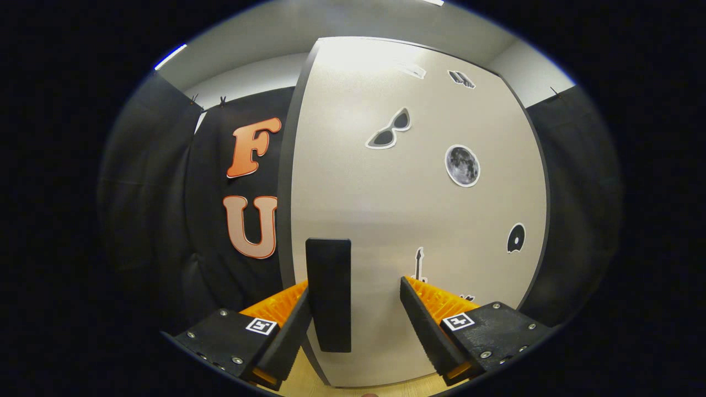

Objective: Open the shoe cabinet door, grab the shoes and put them into the shoe cabinet, then close the shoe cabinet door.

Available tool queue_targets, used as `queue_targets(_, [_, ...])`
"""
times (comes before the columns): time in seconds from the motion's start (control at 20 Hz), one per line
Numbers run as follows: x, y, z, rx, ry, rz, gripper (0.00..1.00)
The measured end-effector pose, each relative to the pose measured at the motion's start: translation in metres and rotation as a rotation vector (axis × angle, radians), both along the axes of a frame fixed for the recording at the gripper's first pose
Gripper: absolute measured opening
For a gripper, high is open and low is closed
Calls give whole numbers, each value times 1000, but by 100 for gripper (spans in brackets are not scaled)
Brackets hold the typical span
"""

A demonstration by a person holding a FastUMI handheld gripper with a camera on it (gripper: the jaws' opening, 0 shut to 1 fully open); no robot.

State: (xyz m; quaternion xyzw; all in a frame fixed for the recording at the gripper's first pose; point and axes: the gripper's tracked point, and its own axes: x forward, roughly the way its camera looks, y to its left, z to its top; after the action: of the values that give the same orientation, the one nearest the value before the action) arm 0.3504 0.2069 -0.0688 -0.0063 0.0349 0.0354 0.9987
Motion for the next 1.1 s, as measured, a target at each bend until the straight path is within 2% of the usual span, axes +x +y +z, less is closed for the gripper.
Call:
queue_targets(0.2, [-7,-1,7,8,-12,4,94])
queue_targets(0.45, [-37,-8,25,20,-22,22,94])
queue_targets(1.1, [-184,-91,70,59,-21,-1,95])
